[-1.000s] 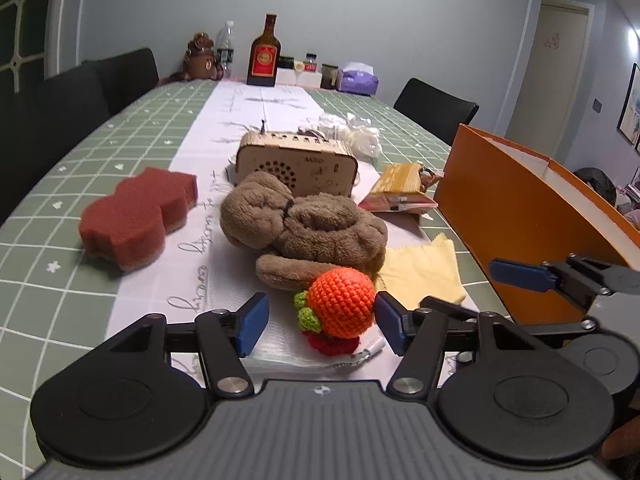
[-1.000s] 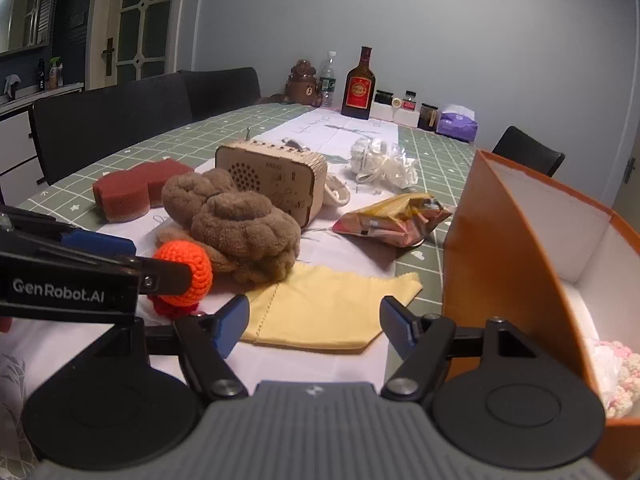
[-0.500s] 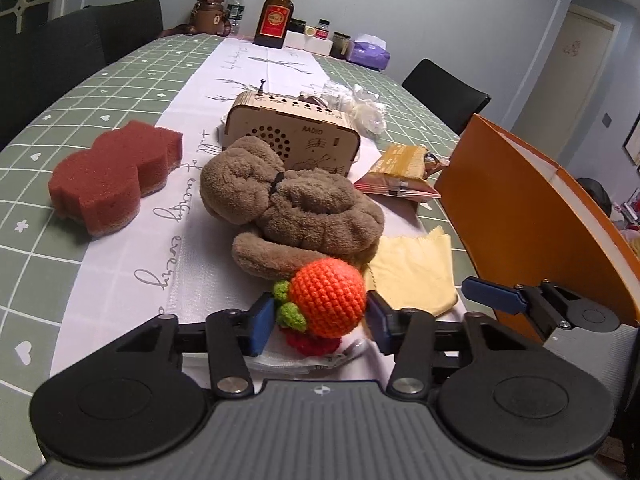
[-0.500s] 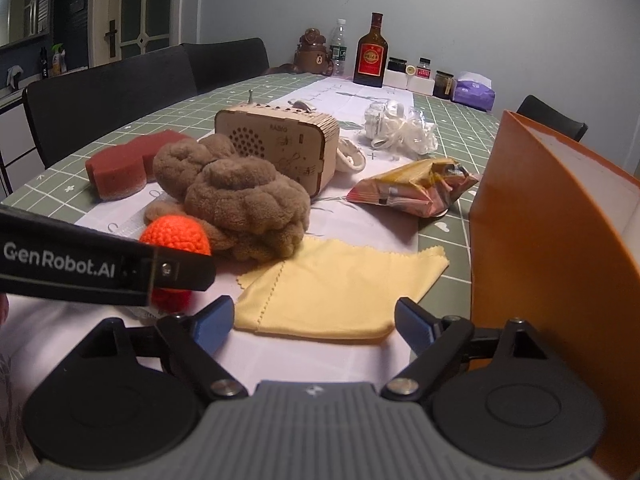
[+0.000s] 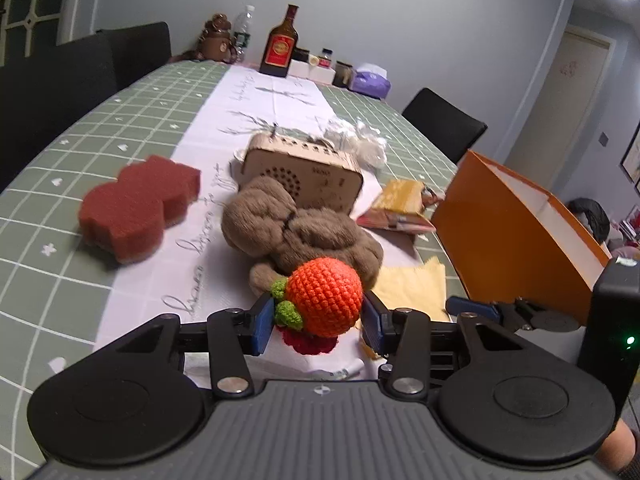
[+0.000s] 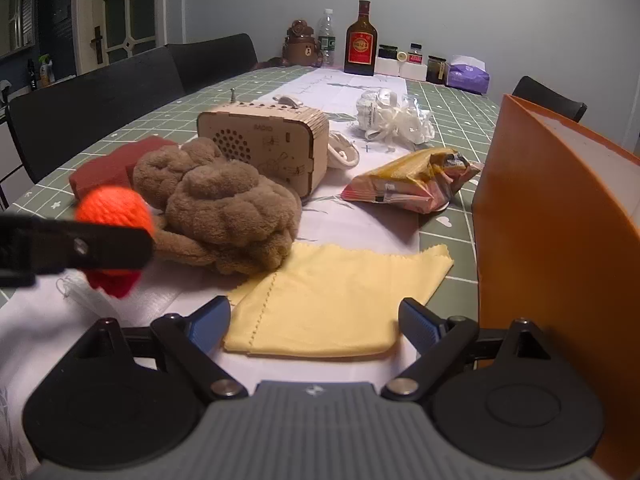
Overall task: Organize soft objects
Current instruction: 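Grasp the orange knitted fruit with the left gripper while the right grasps the yellow cloth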
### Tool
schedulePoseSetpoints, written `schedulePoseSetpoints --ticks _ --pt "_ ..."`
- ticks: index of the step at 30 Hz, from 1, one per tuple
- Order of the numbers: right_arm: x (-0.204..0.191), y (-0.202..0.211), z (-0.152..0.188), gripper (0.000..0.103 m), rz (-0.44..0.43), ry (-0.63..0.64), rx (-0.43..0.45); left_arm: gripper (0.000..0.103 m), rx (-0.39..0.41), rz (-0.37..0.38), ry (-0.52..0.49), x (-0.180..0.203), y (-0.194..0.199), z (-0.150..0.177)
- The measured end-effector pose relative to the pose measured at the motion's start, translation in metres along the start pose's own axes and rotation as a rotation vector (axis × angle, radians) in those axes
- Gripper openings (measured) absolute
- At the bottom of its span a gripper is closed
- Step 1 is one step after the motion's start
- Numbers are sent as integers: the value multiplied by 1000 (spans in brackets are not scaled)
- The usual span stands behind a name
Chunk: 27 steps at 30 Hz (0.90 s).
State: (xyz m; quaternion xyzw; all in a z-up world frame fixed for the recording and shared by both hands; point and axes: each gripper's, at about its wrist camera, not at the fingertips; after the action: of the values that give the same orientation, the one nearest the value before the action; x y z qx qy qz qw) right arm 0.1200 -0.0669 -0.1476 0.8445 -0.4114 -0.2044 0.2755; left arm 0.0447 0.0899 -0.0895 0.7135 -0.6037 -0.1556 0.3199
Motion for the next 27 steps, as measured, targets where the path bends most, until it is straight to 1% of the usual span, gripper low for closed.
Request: schedulePoseSetpoints --ticks 3,6,8,10,13,17,19,20,21,22,23,24,25,26,27 --pt "2 -7 -1 90 5 -23 -19 52 11 -21 0 -3 0 -4" --pt "5 -9 -1 89 2 -51 -11 52 7 -35 5 -5 -2 -4" --pt "5 -9 -1 86 4 -44 -8 52 -1 -35 7 -5 -5 -2" --pt "5 -8 -1 76 5 -43 2 52 -5 -35 4 -5 -6 0" --pt "5 -6 -1 67 4 -37 10 52 -13 -36 5 -5 -8 1" --pt "7 -6 -1 61 5 -35 11 52 -15 -35 4 -4 -8 3" --pt "9 -5 -2 48 16 -41 11 52 -17 -34 4 -3 -8 3" --pt "10 -4 -2 45 24 -44 12 52 -17 -34 5 -3 -8 4" --pt "11 -4 -2 39 31 -48 13 52 -17 -33 5 -3 -8 5" --pt "12 -4 -2 35 36 -50 13 52 -17 -33 4 -3 -8 5" --pt "12 -4 -2 33 42 -47 12 52 -17 -34 4 -2 -8 5" --pt "12 -4 -2 29 46 -48 12 52 -19 -34 4 -2 -8 5" --pt "12 -4 -2 17 52 -47 12 52 -20 -34 3 -1 -8 6" --pt "11 -4 -3 10 61 -42 11 52 -19 -33 3 -1 -6 7" --pt "10 -4 -3 10 70 -37 9 52 -18 -32 2 0 -6 7"
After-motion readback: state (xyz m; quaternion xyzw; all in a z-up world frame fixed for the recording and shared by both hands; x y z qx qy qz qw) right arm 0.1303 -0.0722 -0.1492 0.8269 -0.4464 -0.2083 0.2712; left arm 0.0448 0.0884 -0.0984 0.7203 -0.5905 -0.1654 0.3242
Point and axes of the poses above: each gripper's, at about its wrist camera, not at the fingertips, and y roughly against the way its jaws point, x to its right, z to its underside, and after that the axes turned 10 degrees about -z, right-handed
